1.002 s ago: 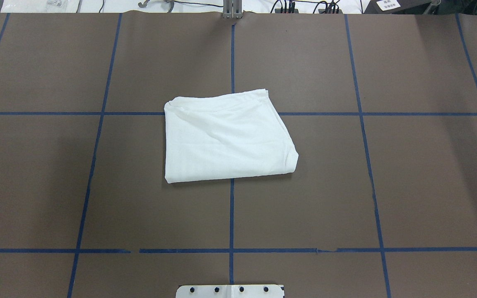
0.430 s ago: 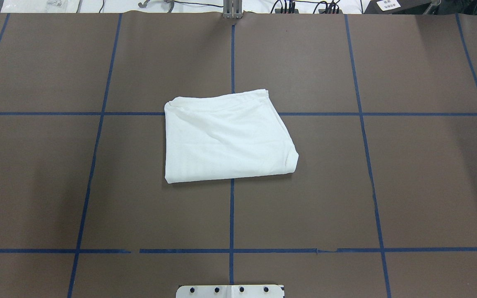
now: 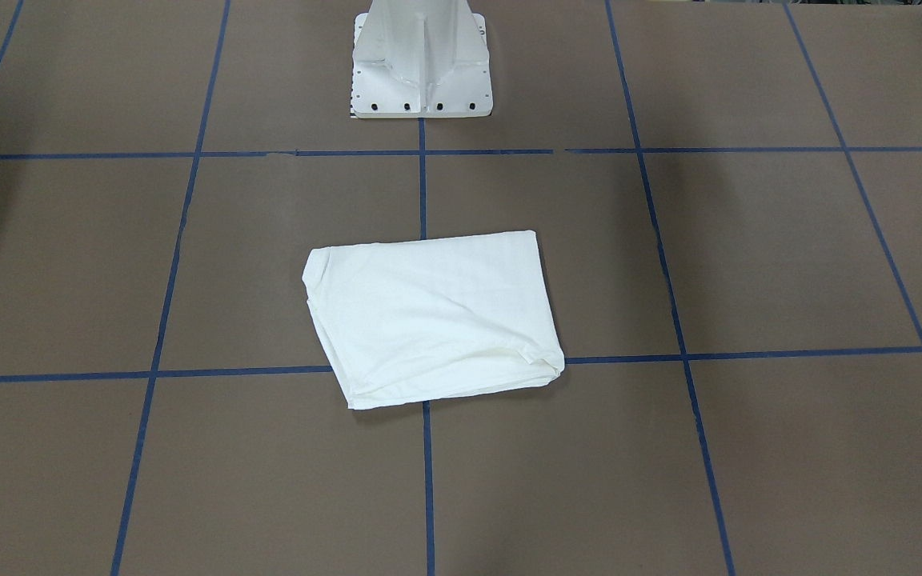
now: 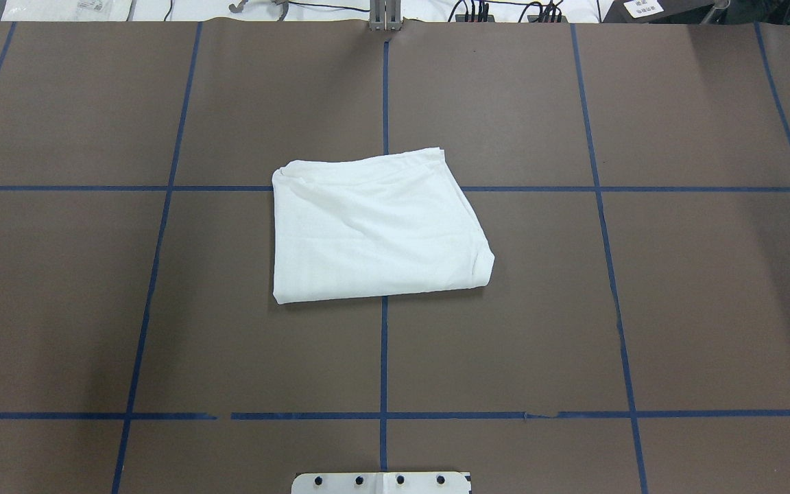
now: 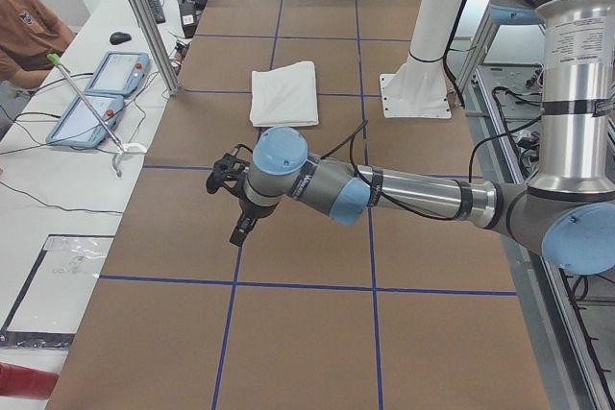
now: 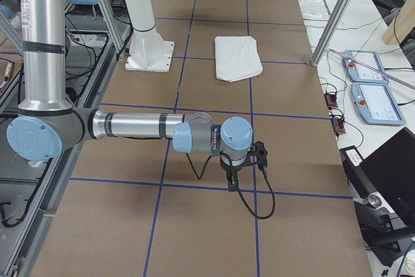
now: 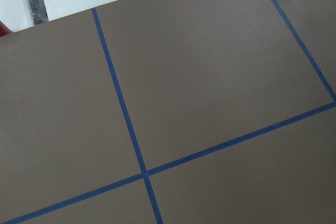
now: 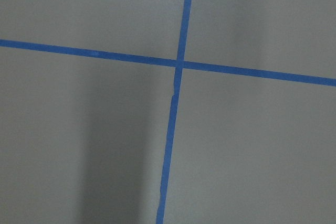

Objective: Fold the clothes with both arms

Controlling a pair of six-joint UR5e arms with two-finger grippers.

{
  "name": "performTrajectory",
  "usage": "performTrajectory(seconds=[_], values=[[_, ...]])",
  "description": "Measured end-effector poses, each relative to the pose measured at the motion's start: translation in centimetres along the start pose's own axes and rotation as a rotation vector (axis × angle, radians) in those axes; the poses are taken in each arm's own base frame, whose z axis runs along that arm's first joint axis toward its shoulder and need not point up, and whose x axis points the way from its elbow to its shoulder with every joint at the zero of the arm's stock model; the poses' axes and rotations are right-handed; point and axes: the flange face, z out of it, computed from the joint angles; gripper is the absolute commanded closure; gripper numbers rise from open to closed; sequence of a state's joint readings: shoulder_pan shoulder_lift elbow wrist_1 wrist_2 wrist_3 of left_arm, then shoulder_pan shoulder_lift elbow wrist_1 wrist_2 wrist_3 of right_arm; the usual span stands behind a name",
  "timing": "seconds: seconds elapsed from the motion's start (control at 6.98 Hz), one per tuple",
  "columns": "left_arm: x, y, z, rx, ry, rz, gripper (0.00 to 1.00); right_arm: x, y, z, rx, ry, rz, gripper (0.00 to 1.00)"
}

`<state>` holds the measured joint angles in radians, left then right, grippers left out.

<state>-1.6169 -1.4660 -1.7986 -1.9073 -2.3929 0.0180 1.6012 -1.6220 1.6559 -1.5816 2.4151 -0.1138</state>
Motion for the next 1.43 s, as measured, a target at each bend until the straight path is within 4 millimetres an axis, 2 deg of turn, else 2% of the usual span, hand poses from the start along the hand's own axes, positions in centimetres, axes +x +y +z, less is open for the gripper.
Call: performTrajectory(seconds=[0.14, 0.57, 0.86, 1.15, 1.43], values=[[-0.1, 0.5, -0.1, -0.002, -0.014, -0.011, 0.0, 0.2, 0.1, -0.6, 0.014, -0.008, 0.007, 0.0], [1.3, -0.1, -1.2, 0.003, -0.02, -0.033, 0.0, 0.2, 0.9, -1.6, 0.036, -0.003, 0.002, 0.0], [1.9, 0.1, -1.6, 0.009, -0.017, -0.024, 0.0, 0.5, 1.4, -1.3, 0.026, -0.001, 0.011, 0.0], [1.8, 1.2, -1.3, -0.004, -0.015, -0.034, 0.0, 0.8, 1.9, -0.9, 0.015, 0.018, 0.016, 0.0], [1.3, 1.6, -0.9, -0.015, -0.018, -0.046, 0.0, 0.2, 1.8, -0.2, -0.003, 0.021, 0.006, 0.0]])
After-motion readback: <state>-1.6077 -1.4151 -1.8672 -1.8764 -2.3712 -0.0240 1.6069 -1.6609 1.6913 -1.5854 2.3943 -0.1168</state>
